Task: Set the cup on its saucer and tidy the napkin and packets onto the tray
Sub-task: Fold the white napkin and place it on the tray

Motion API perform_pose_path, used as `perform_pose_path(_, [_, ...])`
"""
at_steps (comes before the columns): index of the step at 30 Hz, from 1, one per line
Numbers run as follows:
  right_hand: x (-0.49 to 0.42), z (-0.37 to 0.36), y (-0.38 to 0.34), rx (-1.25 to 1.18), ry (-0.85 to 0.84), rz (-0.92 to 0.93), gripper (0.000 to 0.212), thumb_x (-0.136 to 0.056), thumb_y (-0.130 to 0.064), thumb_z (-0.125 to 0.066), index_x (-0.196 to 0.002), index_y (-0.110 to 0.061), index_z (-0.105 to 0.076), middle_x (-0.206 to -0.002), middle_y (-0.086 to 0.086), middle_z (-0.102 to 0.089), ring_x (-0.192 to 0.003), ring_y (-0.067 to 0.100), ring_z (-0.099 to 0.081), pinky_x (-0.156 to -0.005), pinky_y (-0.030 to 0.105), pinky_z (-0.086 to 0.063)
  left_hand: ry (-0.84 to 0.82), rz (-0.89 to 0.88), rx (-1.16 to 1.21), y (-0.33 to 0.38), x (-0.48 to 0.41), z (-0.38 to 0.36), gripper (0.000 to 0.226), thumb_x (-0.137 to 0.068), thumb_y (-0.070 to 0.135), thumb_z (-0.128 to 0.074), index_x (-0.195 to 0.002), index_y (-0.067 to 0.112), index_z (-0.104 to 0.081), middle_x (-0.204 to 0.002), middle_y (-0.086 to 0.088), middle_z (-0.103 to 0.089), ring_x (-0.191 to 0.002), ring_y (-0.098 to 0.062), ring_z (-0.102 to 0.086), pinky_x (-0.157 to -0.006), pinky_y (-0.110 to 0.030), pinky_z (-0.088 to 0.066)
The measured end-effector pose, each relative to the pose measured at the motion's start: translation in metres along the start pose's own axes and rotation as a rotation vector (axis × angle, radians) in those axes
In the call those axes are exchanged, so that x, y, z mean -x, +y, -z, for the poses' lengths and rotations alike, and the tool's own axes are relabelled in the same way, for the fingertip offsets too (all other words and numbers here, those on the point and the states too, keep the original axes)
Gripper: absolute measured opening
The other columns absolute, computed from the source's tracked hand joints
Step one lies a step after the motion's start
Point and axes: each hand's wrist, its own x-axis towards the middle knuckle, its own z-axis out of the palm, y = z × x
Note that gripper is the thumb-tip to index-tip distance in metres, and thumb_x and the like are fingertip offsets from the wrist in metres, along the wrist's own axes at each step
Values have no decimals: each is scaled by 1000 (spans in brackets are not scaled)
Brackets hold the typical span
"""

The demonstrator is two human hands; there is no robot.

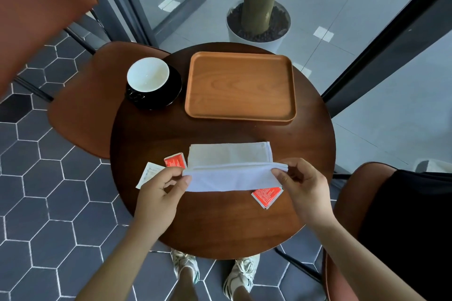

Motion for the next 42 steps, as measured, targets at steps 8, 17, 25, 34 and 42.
perform_pose_path(8, [-18, -11, 13, 33, -5, -111, 8, -89, -33, -69, -97, -33, -67, -93, -17, -71, -84, 9, -71, -60, 19, -58, -5, 11, 6, -2, -33, -24, 20, -99, 21, -58, -88, 38, -57, -82, 22, -68, -79, 4, -62, -67, -13, -44])
perform_pose_path(17, [-53, -29, 14, 307, 28, -68, 11, -94, -38, -63, -99, -28, -63, -86, -21, -60, -76, 3, -63, -56, 12, -47, 167, 111, -92, -5, -51, -43, 12, -96, 28, -62, -97, 18, -69, -76, 15, -63, -75, -1, -61, -62, -11, -40])
perform_pose_path(25, [-75, -45, 17, 479, 42, 14, 13, -93, -30, -62, -100, -20, -68, -95, -6, -68, -80, 13, -60, -67, 31, -55, 262, 141, -310, -6, -60, -47, 13, -92, 22, -67, -90, 11, -73, -78, 1, -70, -73, -13, -62, -57, -15, -35])
perform_pose_path(34, [-78, -54, 23, 575, 47, 41, 15, -93, -26, -62, -105, -18, -67, -99, -2, -66, -79, 13, -55, -61, 22, -42, 273, 103, -469, -5, -61, -49, 18, -92, 22, -67, -106, 11, -70, -92, -4, -66, -82, -24, -63, -59, -26, -39])
perform_pose_path(42, [-63, -60, 8, 635, 81, 398, 40, -97, -28, -58, -136, -18, -56, -143, -2, -52, -132, 19, -44, -102, 32, -41, 7, -436, -804, -9, -43, -65, 53, -94, 22, -53, -145, 10, -45, -154, -18, -39, -148, -35, -29, -119, -52, -28])
